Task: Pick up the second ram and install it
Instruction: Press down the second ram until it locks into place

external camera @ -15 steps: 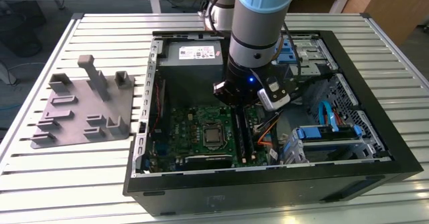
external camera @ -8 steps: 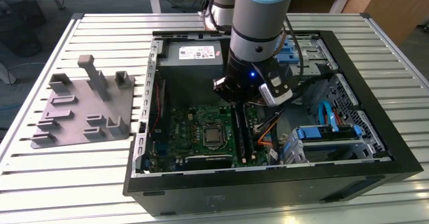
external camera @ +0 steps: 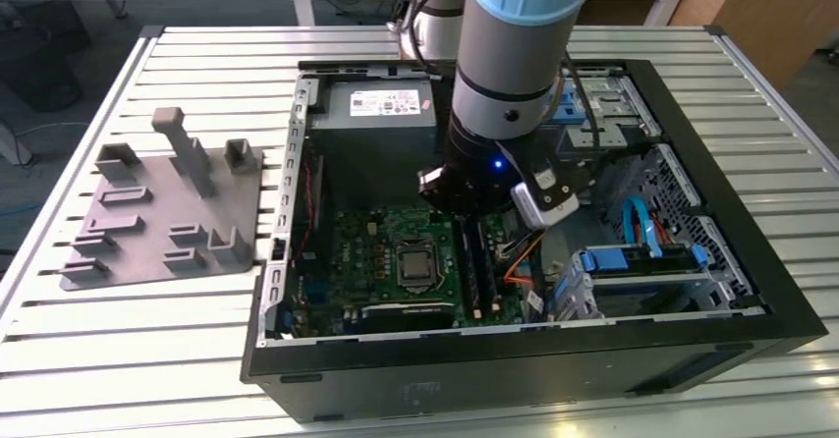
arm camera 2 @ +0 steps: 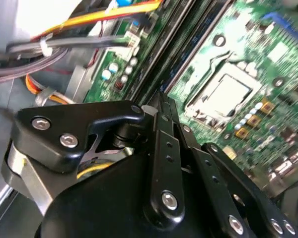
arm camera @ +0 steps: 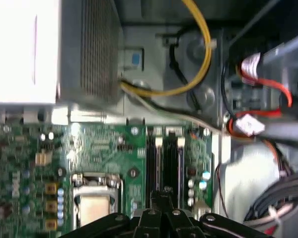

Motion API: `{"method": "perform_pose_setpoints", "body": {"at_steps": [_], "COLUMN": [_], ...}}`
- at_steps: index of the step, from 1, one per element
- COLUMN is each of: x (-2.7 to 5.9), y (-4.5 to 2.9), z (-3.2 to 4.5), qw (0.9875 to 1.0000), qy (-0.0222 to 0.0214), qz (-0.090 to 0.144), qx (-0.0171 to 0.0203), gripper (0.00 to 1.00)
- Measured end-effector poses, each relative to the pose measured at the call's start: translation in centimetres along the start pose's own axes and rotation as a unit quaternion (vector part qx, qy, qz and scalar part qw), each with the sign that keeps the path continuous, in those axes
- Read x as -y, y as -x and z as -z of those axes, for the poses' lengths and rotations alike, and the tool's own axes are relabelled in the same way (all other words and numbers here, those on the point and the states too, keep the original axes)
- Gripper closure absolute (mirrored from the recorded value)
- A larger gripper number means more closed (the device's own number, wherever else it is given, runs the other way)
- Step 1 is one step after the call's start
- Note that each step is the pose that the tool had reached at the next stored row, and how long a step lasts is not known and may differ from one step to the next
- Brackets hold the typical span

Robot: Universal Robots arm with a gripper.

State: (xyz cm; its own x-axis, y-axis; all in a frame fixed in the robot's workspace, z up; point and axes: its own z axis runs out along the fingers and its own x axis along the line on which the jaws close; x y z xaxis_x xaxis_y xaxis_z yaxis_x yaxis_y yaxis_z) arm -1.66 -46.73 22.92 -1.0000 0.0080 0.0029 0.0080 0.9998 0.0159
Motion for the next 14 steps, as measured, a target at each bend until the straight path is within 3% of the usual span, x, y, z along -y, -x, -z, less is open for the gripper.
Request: {"method": "perform_pose_setpoints", "body": {"at_steps": [6, 11, 14], "x": [1.57, 3.18, 3.48], "y": [0.01, 0.03, 0.02], "z": [-0.05, -0.35, -0.84], "qw": [0.9999, 0.9999, 0.9999], "qy": [-0.014, -0.0164, -0.017], "qz": [0.0, 0.0, 0.0], "qx": [0.0, -0.0002, -0.0003], "gripper": [0.9, 0.9, 0.9]}}
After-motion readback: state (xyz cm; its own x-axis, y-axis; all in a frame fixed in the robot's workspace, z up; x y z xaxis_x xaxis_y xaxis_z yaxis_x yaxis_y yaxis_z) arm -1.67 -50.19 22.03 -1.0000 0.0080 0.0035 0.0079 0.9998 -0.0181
